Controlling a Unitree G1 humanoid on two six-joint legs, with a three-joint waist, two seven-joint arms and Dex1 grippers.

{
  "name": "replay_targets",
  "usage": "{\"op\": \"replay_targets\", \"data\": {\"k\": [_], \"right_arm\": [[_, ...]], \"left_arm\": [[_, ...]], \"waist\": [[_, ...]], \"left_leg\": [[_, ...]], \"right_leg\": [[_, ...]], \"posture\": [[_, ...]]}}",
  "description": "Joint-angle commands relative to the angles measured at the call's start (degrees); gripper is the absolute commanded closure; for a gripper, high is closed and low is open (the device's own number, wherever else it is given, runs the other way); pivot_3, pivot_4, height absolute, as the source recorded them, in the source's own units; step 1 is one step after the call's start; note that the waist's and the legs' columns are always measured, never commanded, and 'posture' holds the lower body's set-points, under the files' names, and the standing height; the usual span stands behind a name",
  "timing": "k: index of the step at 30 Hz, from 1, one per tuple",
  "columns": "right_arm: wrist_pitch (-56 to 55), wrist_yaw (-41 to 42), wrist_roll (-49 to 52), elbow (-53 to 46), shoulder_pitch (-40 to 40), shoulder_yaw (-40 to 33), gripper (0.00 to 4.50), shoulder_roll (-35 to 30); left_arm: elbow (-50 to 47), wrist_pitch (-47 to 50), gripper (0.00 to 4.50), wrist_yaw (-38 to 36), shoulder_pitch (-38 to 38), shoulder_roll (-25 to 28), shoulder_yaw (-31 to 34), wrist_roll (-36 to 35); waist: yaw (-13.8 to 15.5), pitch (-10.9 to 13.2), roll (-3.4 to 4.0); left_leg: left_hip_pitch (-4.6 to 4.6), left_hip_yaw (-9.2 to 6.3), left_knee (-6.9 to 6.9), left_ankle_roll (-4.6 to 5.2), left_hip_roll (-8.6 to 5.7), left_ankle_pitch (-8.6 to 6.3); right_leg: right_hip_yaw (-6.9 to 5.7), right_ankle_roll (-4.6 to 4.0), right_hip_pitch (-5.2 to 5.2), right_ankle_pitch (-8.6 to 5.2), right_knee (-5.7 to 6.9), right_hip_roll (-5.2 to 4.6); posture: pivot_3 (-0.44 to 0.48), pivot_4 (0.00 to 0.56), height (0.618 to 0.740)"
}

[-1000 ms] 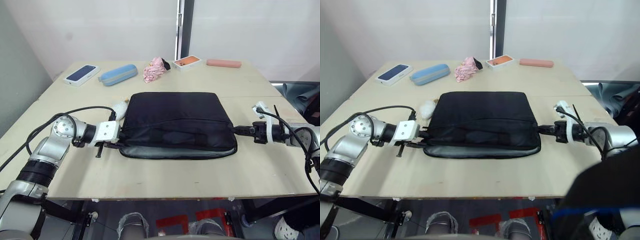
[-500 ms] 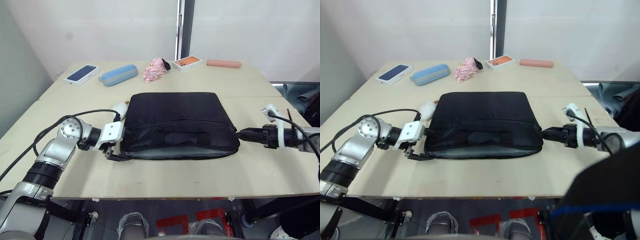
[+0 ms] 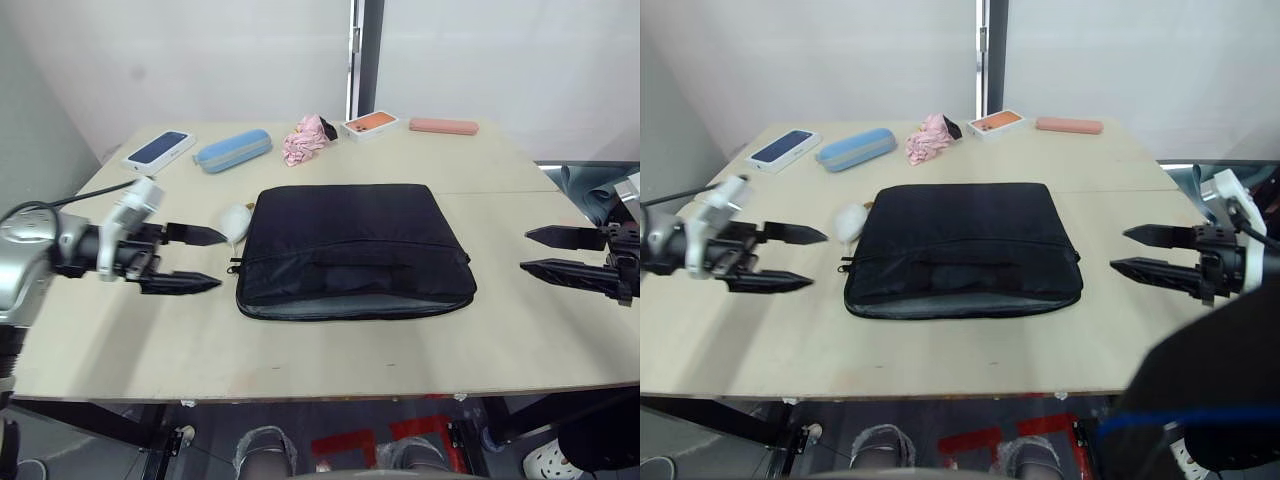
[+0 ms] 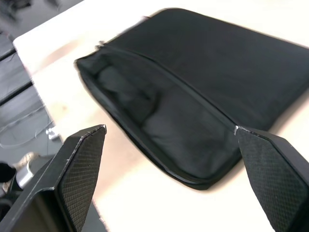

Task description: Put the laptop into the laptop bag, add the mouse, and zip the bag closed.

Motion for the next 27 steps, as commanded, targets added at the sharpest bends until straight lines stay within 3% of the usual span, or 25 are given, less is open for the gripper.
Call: {"op": "replay_targets", "data": {"k": [1,4,8,11,12,14,18,27], "right_arm": [[0.62,-2.09,3.63,-2.83,0.51,-4.2,0.82,1.3],[1.06,-3.56,5.24,-3.04,0.65,-3.67,1.83,2.07],[0.78,-5.78,5.7,-2.38,-2.03,2.28,3.24,2.47],[-0.38,-7.19,4.6,-1.47,-7.38,10.2,4.31,3.53],[-0.78,-7.31,4.03,-1.1,-8.52,11.98,4.45,3.66],[-1.31,-7.18,3.05,-0.06,-11.51,16.29,4.45,4.28],[-3.7,-7.07,-3.66,2.91,-22.77,31.87,4.45,8.58],[-10.62,-3.83,-18.34,13.94,-38.86,53.72,4.45,20.47]], "left_arm": [[3.79,3.6,0.0,1.1,5.01,1.54,9.19,-2.61],[4.02,2.81,0.0,1.12,10.29,1.82,12.53,-1.36],[0.01,3.72,0.0,1.57,16.48,1.48,17.42,-2.85],[0.76,2.3,0.0,-0.06,16.49,1.6,16.32,-2.71],[0.77,1.99,0.0,-0.44,16.33,1.61,15.87,-2.53],[-0.97,1.76,0.0,-1.2,16.3,1.56,15.02,-2.75],[-5.72,0.95,0.0,-2.95,13.46,2.06,11.39,-3.68],[-3.77,-1.43,0.0,-4.18,2.77,1.5,2.65,-3.05]], "waist": [[-0.32,0.0,0.0],[-0.39,0.0,0.0],[-0.34,0.03,-0.06],[-0.21,0.03,-0.06],[-0.22,0.03,-0.06],[-0.22,0.03,-0.06],[-0.38,0.03,-0.06],[-0.59,0.02,-0.08]], "left_leg": [[0.0,0.0,0.0,0.0,0.0,0.0],[0.0,0.0,-0.02,-0.01,0.0,-0.01],[-0.01,-0.02,-0.05,-0.01,0.0,-0.01],[0.02,-0.03,-0.05,-0.01,0.0,-0.01],[0.03,-0.03,-0.05,-0.01,-0.01,-0.01],[0.03,-0.03,-0.05,-0.01,0.0,-0.01],[-0.01,-0.03,-0.05,-0.01,0.0,-0.01],[-0.1,-0.06,-0.04,-0.02,0.03,0.01]], "right_leg": [[0.0,0.01,0.0,-0.01,0.0,0.0],[-0.01,0.05,0.0,-0.03,-0.04,0.0],[-0.03,0.07,0.01,-0.04,-0.1,0.0],[-0.03,0.07,0.05,-0.04,-0.08,0.0],[-0.03,0.07,0.06,-0.04,-0.07,0.0],[-0.03,0.07,0.05,-0.04,-0.06,0.0],[-0.05,0.05,0.03,-0.03,-0.08,0.0],[-0.09,0.01,-0.12,-0.01,0.07,0.05]], "posture": [[0.0,0.15,0.74],[0.0,0.15,0.74],[0.0,0.15,0.74],[0.0,0.15,0.74],[0.0,0.15,0.74],[0.0,0.15,0.74],[0.0,0.15,0.74],[0.0,0.15,0.74]]}}
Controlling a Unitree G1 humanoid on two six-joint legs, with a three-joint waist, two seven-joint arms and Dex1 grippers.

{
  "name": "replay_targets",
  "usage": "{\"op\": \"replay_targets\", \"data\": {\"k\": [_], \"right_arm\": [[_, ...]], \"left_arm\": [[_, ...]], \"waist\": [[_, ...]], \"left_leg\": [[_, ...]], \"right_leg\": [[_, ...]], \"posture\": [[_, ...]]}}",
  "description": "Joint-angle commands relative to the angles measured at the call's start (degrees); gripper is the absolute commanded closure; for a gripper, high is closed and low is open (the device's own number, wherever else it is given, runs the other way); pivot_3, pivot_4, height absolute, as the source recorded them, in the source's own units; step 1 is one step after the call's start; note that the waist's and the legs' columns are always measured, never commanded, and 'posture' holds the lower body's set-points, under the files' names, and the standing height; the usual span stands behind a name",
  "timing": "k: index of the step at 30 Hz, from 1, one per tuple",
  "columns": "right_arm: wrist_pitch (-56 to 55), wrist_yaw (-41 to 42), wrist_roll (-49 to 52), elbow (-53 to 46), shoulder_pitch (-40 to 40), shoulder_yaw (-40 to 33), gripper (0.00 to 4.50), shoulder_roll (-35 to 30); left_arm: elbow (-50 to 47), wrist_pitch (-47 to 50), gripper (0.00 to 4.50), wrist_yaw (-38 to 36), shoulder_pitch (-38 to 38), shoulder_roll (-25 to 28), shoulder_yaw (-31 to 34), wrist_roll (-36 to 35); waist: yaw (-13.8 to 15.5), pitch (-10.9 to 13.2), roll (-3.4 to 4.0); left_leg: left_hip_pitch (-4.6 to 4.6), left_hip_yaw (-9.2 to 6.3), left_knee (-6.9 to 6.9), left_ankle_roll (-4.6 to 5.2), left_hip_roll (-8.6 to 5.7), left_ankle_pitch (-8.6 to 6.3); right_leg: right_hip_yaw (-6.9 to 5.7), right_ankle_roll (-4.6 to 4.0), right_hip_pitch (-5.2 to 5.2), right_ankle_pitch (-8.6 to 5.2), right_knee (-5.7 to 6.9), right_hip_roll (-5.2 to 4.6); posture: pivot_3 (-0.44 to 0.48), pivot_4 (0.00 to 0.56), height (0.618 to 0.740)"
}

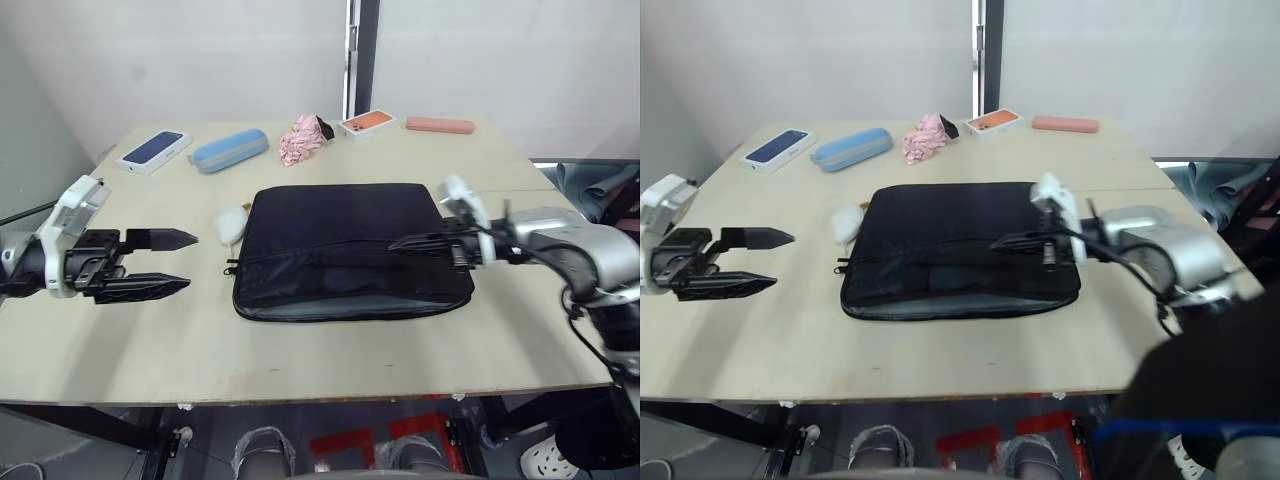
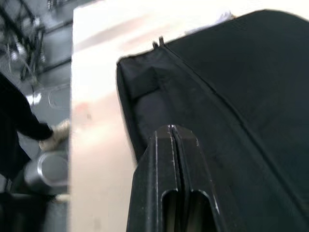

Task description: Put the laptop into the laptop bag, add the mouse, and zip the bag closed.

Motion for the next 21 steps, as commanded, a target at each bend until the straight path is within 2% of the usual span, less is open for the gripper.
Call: {"op": "replay_targets", "data": {"k": [1,7,10,14,17,21], "right_arm": [[-3.62,2.5,-4.35,2.83,-1.98,4.88,4.45,2.24],[-6.8,4.36,-9.07,7.24,-5.4,9.33,4.45,7.38],[-9.22,3.06,-13.99,12.9,-7.34,11.94,4.45,9.82],[-10.83,3.4,-15.82,18.24,-8.89,10.99,4.45,12.08],[-11.34,3.59,-16.28,22.65,-10.05,9.75,4.45,13.75],[-13.2,1.95,-20.67,30.65,-10.7,11.94,4.45,15.8]], "left_arm": [[1.76,-2.2,0.0,-2.67,-2.37,0.7,-2.21,-0.26],[5.4,-5.44,0.0,-2.67,-5.29,0.83,-7.0,-0.52],[1.0,-4.13,0.0,-2.33,-0.85,1.13,-3.03,-2.16],[-5.4,-2.21,0.0,3.07,5.09,-1.49,0.51,-3.69],[-5.81,-1.97,0.0,5.36,7.97,-2.98,2.5,-3.46],[-3.59,-2.32,0.0,9.21,8.09,-5.63,4.62,-3.27]], "waist": [[0.05,0.0,0.0],[0.18,0.0,0.0],[-0.32,-0.01,-0.02],[-0.45,-0.01,-0.04],[-0.53,-0.01,-0.05],[-0.63,-0.04,-0.08]], "left_leg": [[0.0,0.0,-0.01,0.0,0.0,0.0],[-0.08,-0.06,0.04,0.0,-0.01,0.0],[-0.01,-0.07,0.11,-0.01,-0.01,0.0],[-0.04,-0.09,0.11,-0.02,0.0,-0.01],[0.01,-0.11,0.15,-0.01,0.0,-0.01],[0.12,-0.18,0.41,-0.02,0.02,-0.01]], "right_leg": [[0.0,0.0,0.0,0.0,0.0,0.0],[-0.05,-0.05,0.0,-0.01,0.02,-0.01],[-0.03,-0.09,0.06,0.02,0.09,-0.01],[-0.05,-0.12,0.08,0.03,0.04,-0.01],[-0.05,-0.13,0.11,0.03,0.13,-0.01],[-0.02,-0.16,0.22,0.04,0.42,0.01]], "posture": [[0.0,0.15,0.74],[0.0,0.15,0.74],[0.0,0.15,0.74],[0.0,0.15,0.74],[0.0,0.15,0.74],[0.0,0.15,0.74]]}}
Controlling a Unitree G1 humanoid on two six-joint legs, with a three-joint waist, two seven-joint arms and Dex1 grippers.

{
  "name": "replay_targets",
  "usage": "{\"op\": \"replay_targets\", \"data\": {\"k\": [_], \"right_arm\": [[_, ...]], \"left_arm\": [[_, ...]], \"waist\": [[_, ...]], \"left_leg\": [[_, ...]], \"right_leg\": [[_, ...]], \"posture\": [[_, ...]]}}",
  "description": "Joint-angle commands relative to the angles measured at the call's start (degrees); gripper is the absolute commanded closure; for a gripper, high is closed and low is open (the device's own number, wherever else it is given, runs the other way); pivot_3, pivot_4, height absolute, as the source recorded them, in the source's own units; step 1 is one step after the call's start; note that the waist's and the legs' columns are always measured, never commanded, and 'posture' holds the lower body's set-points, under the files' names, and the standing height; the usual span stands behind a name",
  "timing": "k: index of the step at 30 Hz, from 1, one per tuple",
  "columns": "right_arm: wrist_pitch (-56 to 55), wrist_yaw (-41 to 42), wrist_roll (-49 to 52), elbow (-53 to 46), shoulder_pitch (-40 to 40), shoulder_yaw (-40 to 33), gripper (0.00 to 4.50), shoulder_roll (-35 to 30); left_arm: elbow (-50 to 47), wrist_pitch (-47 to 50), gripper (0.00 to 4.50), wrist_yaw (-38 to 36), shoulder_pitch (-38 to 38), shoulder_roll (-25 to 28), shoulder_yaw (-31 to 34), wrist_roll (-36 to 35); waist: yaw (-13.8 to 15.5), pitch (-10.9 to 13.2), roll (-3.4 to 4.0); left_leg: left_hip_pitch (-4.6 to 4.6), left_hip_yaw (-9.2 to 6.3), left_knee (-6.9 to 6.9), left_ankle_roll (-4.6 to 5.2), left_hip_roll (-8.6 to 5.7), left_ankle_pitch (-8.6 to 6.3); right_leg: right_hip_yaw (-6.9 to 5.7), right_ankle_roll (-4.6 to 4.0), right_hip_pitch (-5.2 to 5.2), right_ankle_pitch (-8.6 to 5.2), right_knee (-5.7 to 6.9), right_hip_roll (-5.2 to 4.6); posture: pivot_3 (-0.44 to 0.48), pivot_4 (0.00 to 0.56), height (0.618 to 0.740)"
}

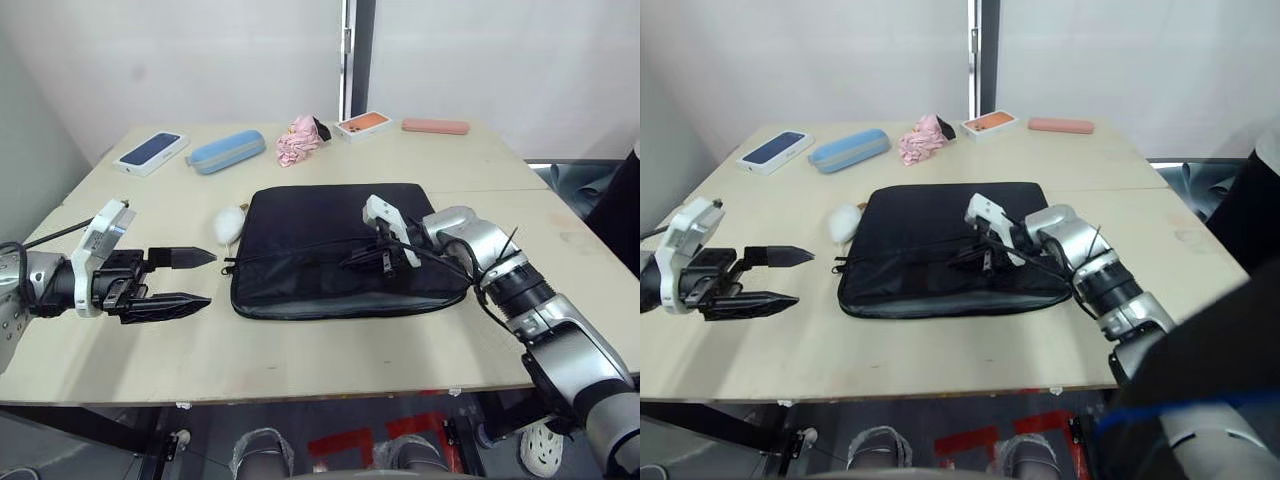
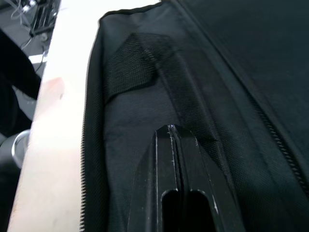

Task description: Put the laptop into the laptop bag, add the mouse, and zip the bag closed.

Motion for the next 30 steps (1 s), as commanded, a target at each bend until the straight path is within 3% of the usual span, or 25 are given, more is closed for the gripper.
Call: {"op": "replay_targets", "data": {"k": [1,4,7,11,14,23,30], "right_arm": [[-1.12,-1.58,-4.5,5.57,-0.34,1.23,4.45,0.83],[-1.43,-0.38,-5.25,6.0,0.19,1.4,4.45,1.23],[-1.16,0.79,-5.26,4.65,0.59,0.85,4.45,0.95],[-0.67,1.01,-5.72,3.21,0.95,0.43,4.45,0.56],[-0.21,0.96,-5.96,2.35,1.37,0.16,4.45,0.39],[2.35,0.52,-5.96,-2.44,3.17,-1.02,4.45,-0.83],[5.18,-0.91,-5.33,-7.24,5.57,-2.25,4.45,-2.1]], "left_arm": [[1.78,-0.41,0.0,3.84,-0.98,-1.85,3.64,-0.91],[4.45,-1.24,0.0,9.03,-3.36,-4.26,3.75,0.84],[10.91,-2.82,0.0,18.03,-8.12,-5.95,0.6,7.46],[23.9,-3.81,0.0,32.96,-19.7,-9.18,-4.28,17.58],[31.68,-1.11,0.0,39.44,-27.27,-12.36,-6.76,21.0],[56.96,-5.89,0.0,42.01,-43.91,-21.51,-16.06,31.62],[71.83,-12.61,0.0,42.48,-49.35,-23.71,-17.32,36.88]], "waist": [[-0.03,-0.02,-0.01],[0.12,-0.09,-0.1],[0.61,-0.13,-0.18],[1.02,-0.15,-0.2],[0.89,-0.19,-0.27],[0.8,-0.29,-0.41],[1.25,-0.29,-0.42]], "left_leg": [[0.03,-0.01,0.07,0.0,0.0,0.0],[0.38,-0.03,0.13,-0.01,-0.01,-0.01],[0.66,-0.07,0.11,-0.03,-0.03,-0.02],[0.74,-0.2,0.01,-0.03,-0.06,-0.02],[0.71,-0.38,0.07,-0.07,-0.07,0.01],[0.25,-0.45,0.15,-0.12,-0.08,0.04],[-0.06,-0.56,0.07,-0.12,-0.07,0.04]], "right_leg": [[0.02,-0.01,0.01,0.01,0.08,0.0],[0.07,-0.05,0.25,0.03,0.28,0.0],[0.11,-0.03,0.37,0.02,0.47,0.01],[0.18,-0.04,0.41,0.03,0.53,0.11],[0.18,-0.06,0.5,0.05,0.54,0.2],[0.08,-0.09,0.46,0.06,-0.05,0.24],[-0.05,-0.11,0.32,0.07,-0.23,0.25]], "posture": [[0.0,0.15,0.74],[0.0,0.15,0.74],[0.0,0.15,0.74],[0.0,0.15,0.74],[0.0,0.15,0.74],[0.0,0.15,0.74],[0.0,0.15,0.74]]}}
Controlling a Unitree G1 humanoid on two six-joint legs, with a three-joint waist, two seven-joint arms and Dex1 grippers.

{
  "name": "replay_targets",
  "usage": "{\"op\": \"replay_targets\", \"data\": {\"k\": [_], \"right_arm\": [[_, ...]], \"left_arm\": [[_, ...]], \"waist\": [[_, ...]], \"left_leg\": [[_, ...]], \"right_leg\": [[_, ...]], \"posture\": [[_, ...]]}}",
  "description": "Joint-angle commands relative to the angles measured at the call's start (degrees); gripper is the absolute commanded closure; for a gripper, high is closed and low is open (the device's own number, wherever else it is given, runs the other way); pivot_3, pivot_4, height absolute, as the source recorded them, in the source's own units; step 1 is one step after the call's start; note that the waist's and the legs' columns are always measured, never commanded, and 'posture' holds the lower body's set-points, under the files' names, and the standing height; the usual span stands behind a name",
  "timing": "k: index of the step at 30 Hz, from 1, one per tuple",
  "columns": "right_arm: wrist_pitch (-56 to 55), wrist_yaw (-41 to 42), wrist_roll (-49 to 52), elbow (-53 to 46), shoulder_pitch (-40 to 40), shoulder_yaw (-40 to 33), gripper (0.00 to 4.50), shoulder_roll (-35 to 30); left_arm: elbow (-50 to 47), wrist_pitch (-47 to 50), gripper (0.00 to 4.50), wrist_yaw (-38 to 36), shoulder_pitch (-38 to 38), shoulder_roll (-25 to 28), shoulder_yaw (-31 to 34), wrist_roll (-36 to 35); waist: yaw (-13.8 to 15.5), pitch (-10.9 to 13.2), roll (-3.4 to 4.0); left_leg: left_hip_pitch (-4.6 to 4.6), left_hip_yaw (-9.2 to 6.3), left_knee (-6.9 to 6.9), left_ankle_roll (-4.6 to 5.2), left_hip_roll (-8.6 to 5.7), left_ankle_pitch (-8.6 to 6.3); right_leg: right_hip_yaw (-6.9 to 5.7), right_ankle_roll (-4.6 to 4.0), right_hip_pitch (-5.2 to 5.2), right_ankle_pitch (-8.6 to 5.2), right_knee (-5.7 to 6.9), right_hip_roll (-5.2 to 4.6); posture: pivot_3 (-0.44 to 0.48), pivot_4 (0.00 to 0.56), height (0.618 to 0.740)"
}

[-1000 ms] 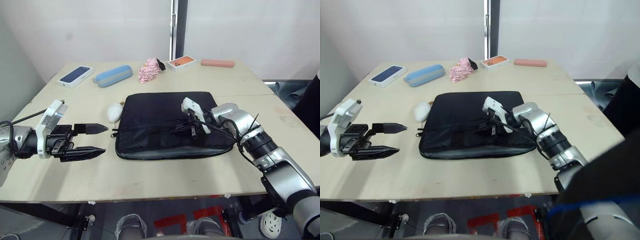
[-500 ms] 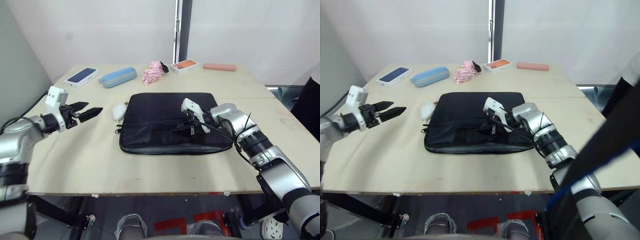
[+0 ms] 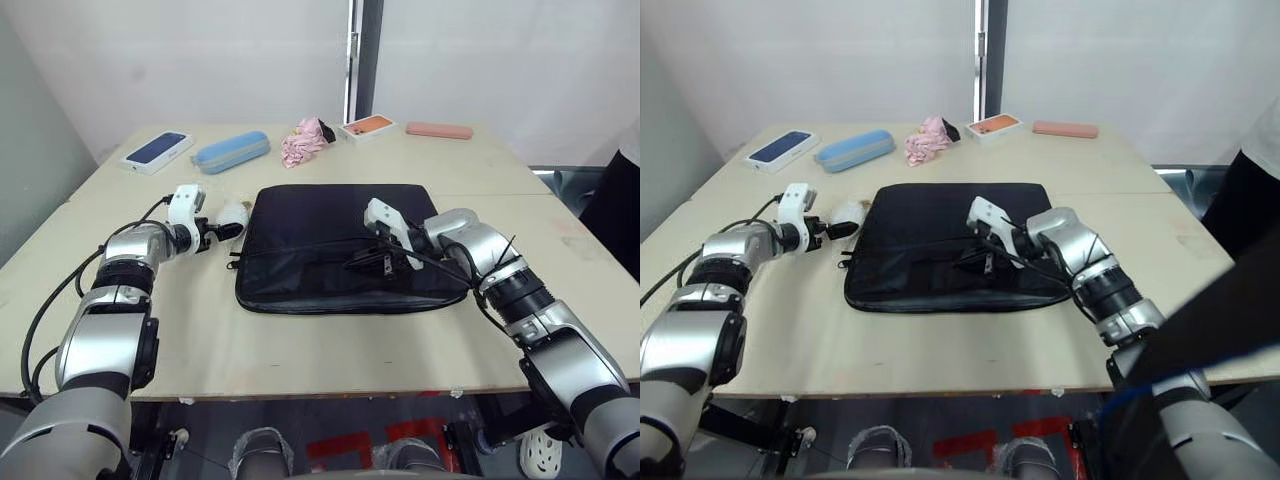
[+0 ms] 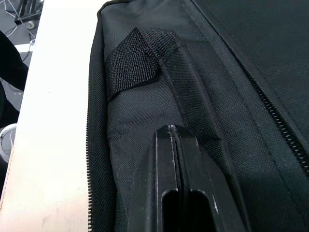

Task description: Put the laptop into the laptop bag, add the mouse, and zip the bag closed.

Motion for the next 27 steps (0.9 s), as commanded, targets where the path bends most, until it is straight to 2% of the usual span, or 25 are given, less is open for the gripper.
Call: {"op": "replay_targets", "data": {"k": [1,9,13,17,21,27], "right_arm": [[2.5,-1.07,-0.71,-1.93,2.49,0.04,4.49,-1.7],[4.36,-1.77,-0.32,-4.51,3.79,-0.8,4.5,-2.2],[4.9,-1.94,0.02,-5.01,3.96,-1.22,4.5,-2.3],[5.25,-1.85,0.38,-5.64,4.43,-0.97,4.5,-2.66],[4.82,-2.21,-0.27,-4.47,4.33,-0.3,4.5,-2.96],[4.44,-2.08,-0.48,-3.65,3.6,0.15,4.5,-2.97]], "left_arm": [[3.57,-2.98,0.25,-1.45,-2.16,-0.04,-0.28,2.3],[0.88,-2.42,2.98,-6.76,-1.29,1.08,-0.33,3.71],[-5.22,2.11,4.3,-9.23,0.97,2.95,0.78,2.61],[-22.99,10.46,4.3,-16.47,9.55,6.69,2.16,-2.4],[-42.08,17.86,4.3,-24.47,21.83,13.81,4.06,-8.91],[-54.94,20.67,4.3,-29.3,31.43,20.41,5.04,-13.43]], "waist": [[0.3,0.0,0.0],[0.59,0.0,0.0],[0.48,0.0,0.01],[0.14,0.01,0.01],[-0.18,0.02,0.03],[0.23,0.04,0.07]], "left_leg": [[0.0,0.0,0.0,0.0,-0.01,0.0],[0.01,-0.02,-0.02,0.0,-0.01,0.0],[0.0,-0.02,-0.11,0.0,-0.01,0.0],[-0.03,0.02,-0.27,-0.01,-0.01,0.0],[-0.05,0.03,-0.42,-0.02,0.01,-0.01],[0.06,0.09,-0.41,-0.02,-0.01,-0.02]], "right_leg": [[0.0,-0.02,0.01,0.01,-0.01,-0.01],[-0.02,-0.03,0.04,0.02,-0.04,-0.03],[-0.03,-0.03,0.03,0.02,-0.12,-0.03],[-0.05,-0.03,-0.01,0.01,-0.27,-0.02],[-0.1,-0.08,-0.04,-0.02,-0.39,-0.01],[-0.07,-0.13,0.01,-0.01,-0.32,-0.08]], "posture": [[0.0,0.15,0.74],[0.0,0.15,0.74],[0.0,0.15,0.74],[0.0,0.15,0.74],[0.0,0.15,0.74],[0.0,0.15,0.74]]}}
